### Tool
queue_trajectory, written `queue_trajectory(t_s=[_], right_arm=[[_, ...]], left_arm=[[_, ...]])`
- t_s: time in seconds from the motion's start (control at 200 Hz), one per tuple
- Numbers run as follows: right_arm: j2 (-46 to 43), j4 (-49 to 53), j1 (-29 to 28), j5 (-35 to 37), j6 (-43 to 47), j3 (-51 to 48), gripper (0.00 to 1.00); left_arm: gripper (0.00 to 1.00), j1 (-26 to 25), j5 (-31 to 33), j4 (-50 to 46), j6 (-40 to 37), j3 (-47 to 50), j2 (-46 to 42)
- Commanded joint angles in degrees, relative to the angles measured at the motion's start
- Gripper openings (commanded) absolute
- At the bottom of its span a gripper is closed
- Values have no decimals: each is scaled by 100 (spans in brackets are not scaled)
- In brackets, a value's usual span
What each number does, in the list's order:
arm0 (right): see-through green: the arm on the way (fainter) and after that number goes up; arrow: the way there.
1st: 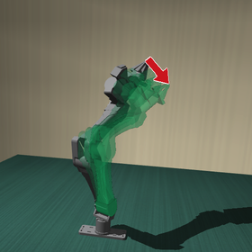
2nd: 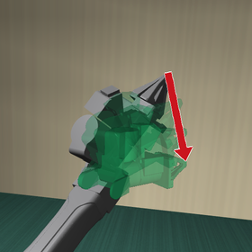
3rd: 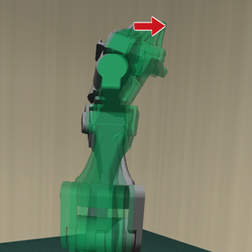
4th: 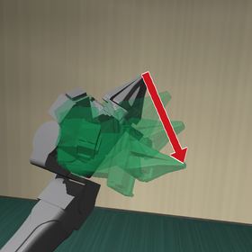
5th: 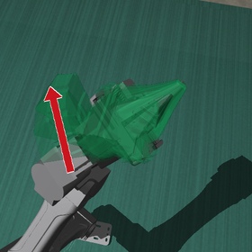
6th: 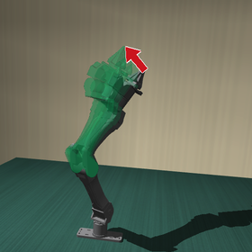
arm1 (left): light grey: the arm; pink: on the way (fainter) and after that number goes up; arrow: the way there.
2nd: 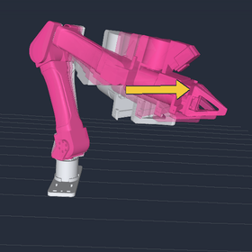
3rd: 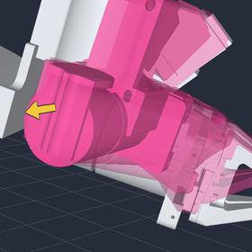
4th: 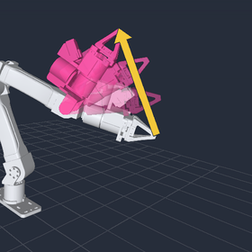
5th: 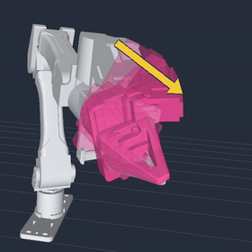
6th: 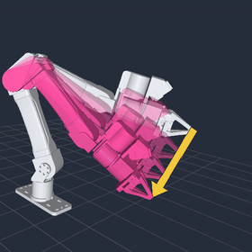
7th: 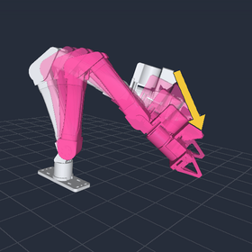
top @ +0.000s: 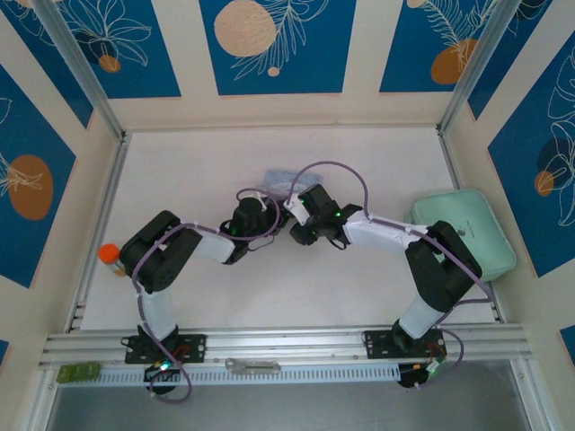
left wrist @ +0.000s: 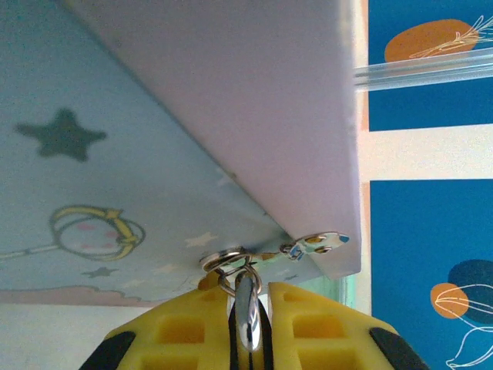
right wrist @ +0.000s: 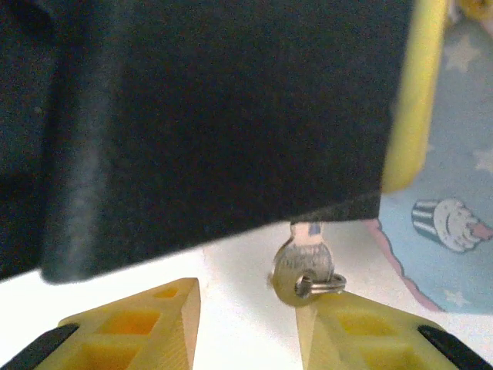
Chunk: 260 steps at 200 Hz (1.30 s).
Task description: Unlock the padlock with the key
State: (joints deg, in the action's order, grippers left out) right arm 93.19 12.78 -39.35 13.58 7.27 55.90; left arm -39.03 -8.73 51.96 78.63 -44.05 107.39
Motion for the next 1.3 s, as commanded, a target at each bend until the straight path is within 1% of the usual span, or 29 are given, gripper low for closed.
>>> queue_trajectory(t_s=[0.0,0.245,0.36,0.43,0.565,0.74,0.865,0.93,0.995,1.155,1.295], right_arm=[[-201,-738,7,94,361,-77,38],[-98,-1281,-2,331,475,-206,37],[45,-1348,-7,455,568,-190,28],[85,-1420,-11,543,632,-231,25],[57,-1584,-20,584,736,-305,16],[39,-1803,-18,560,846,-387,0],[58,-1730,-3,380,807,-319,0],[52,-1587,51,143,655,-233,0],[72,-1286,180,-279,393,-66,0],[127,-770,747,-2041,-412,229,0],[319,-516,1219,-3231,-964,442,0]], left_arm=[[0,23,-190,130,87,-33,-256],[0,24,-225,67,90,-26,-315],[0,19,-264,128,150,-15,-333],[0,25,-295,121,161,-14,-366],[0,19,-322,24,164,-15,-460],[0,25,-416,24,265,-33,-500],[0,22,-456,32,302,-7,-542],[0,22,-469,42,287,10,-575],[0,23,-489,88,239,36,-588],[0,26,-556,349,77,88,-538],[0,31,-655,679,-12,125,-432]])
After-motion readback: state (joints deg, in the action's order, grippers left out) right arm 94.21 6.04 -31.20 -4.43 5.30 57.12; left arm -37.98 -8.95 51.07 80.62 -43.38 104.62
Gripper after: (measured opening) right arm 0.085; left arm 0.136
